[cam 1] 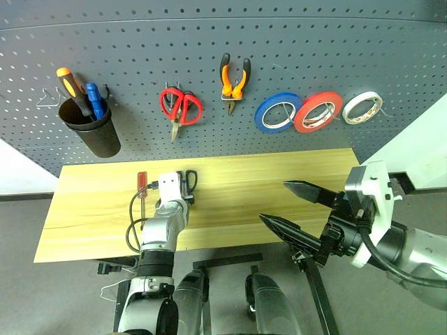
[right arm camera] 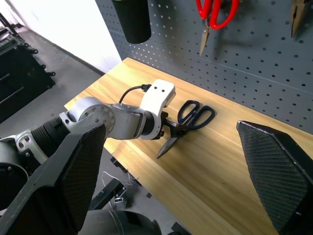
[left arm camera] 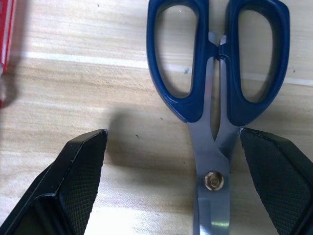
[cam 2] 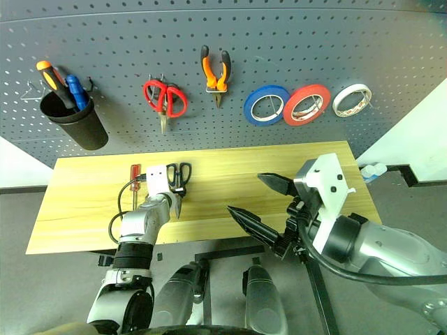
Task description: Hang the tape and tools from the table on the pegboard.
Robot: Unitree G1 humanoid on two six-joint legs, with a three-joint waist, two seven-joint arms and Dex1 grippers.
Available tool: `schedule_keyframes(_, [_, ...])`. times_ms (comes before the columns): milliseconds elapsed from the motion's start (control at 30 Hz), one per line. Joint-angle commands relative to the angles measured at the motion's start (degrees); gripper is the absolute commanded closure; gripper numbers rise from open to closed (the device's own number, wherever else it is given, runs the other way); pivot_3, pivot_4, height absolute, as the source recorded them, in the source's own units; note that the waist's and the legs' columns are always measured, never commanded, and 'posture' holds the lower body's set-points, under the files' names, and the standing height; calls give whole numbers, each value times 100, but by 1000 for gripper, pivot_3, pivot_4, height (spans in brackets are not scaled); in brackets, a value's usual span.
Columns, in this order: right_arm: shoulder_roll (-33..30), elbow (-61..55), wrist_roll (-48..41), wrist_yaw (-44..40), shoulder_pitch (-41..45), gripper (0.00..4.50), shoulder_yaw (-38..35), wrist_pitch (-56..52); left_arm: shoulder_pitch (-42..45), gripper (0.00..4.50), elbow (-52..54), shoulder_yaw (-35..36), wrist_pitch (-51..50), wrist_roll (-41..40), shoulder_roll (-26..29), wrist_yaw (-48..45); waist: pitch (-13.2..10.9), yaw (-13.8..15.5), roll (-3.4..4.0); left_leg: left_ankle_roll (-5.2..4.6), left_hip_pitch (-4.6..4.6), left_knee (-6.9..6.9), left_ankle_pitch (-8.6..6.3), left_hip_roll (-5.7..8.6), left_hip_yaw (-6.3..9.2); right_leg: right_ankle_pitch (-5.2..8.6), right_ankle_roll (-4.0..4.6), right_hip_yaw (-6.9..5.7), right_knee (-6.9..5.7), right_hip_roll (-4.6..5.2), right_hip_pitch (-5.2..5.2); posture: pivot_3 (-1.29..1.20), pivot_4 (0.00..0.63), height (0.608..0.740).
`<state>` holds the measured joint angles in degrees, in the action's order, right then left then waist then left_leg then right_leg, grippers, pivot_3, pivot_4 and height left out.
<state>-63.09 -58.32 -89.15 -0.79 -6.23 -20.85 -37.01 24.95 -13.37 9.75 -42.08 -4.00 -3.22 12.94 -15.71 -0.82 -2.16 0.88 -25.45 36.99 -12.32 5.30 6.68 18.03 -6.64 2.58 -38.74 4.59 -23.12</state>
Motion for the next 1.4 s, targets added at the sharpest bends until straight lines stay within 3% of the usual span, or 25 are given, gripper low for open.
schedule_keyframes(33, [-82,-168,-85,40,43,29,-9,148,12,0,-85,-51,65,40,-31,33,0,-2,0,0,0,0,0,0,0,-1,-1,0,2,0,1,-129,289,740])
schedule_keyframes(500, [-147,-168,-67,235,165,29,191,275,17,0,-275,-255,-25,65,-60,-118,0,5,2,-18,0,-4,-11,0,0,-11,-17,0,55,4,23,-130,292,740])
schedule_keyframes(600, [-142,-168,-46,265,193,0,225,288,-16,559,-278,-309,7,103,-34,-117,0,5,2,-22,0,-4,-14,1,0,-12,-19,0,62,6,27,-130,291,740])
schedule_keyframes(867, [-141,-168,-28,312,249,0,277,313,-69,3029,-213,-319,-69,134,-49,-142,0,3,2,-23,0,-5,-15,1,0,-12,-20,0,64,7,27,-127,292,740])
schedule_keyframes(967, [-132,-168,1,325,261,0,305,323,-89,3755,-174,-330,-111,138,-55,-154,0,9,2,-23,0,-5,-15,1,0,-12,-19,0,64,7,27,-126,292,740])
schedule_keyframes(1400, [-100,-168,175,381,294,0,458,343,-157,3901,-8,-407,-203,130,-66,-232,0,12,2,-25,0,-6,-17,2,0,-12,-20,0,69,8,29,-120,289,740])
